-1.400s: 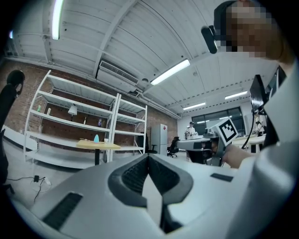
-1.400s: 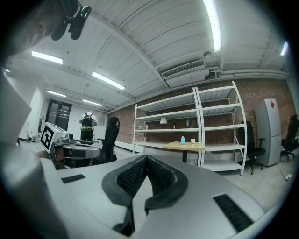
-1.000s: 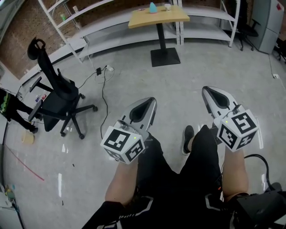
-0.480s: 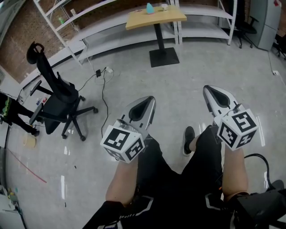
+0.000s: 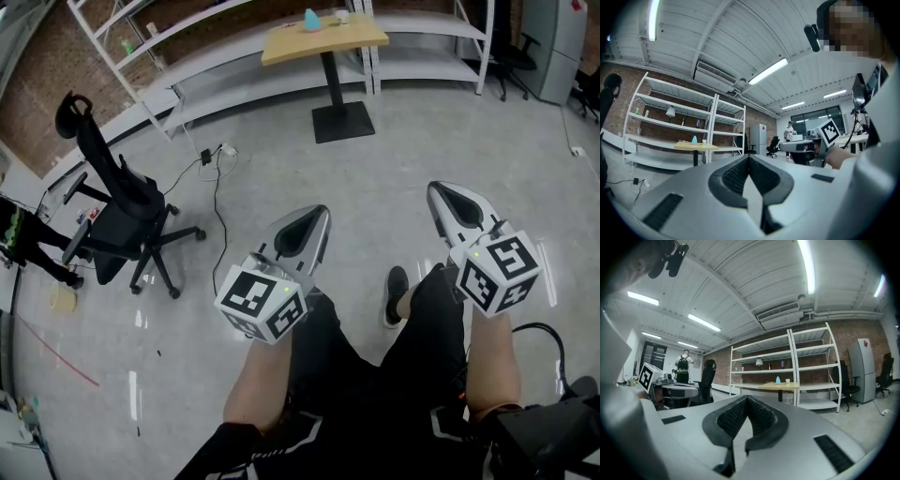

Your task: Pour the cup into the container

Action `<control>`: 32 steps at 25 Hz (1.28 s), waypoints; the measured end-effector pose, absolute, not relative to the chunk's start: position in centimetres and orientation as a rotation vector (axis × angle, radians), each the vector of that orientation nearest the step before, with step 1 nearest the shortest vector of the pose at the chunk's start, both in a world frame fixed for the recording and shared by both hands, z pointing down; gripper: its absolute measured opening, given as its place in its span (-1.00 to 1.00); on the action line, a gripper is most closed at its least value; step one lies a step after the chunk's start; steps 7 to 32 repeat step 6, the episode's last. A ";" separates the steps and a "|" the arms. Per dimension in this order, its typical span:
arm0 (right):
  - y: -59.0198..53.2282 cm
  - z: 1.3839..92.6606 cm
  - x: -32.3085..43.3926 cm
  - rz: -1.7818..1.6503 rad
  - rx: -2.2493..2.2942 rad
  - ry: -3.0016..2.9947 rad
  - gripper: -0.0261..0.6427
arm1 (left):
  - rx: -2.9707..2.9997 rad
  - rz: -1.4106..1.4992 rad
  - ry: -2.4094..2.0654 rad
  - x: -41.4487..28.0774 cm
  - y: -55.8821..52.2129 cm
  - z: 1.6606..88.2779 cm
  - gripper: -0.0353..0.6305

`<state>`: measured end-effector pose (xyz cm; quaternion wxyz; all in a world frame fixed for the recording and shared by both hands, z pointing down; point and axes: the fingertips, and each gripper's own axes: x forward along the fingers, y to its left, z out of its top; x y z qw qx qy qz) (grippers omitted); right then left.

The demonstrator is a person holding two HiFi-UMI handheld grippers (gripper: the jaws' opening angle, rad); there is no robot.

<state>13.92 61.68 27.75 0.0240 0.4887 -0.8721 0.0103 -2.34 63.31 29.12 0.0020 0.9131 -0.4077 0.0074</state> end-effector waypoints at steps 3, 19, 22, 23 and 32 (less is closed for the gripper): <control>61.7 27.9 13.9 0.030 1.509 -2.697 -0.92 | 2.862 0.025 -1.280 -2.4 63.3 29.2 -0.89; 61.6 27.9 13.9 0.023 1.509 -2.695 -0.92 | 2.861 0.024 -1.283 -2.4 63.2 29.3 -0.89; 61.6 27.9 13.9 0.023 1.509 -2.695 -0.92 | 2.861 0.024 -1.283 -2.4 63.2 29.3 -0.89; 61.6 27.9 13.9 0.023 1.509 -2.695 -0.92 | 2.861 0.024 -1.283 -2.4 63.2 29.3 -0.89; 61.6 27.9 13.9 0.023 1.509 -2.695 -0.92 | 2.861 0.024 -1.283 -2.4 63.2 29.3 -0.89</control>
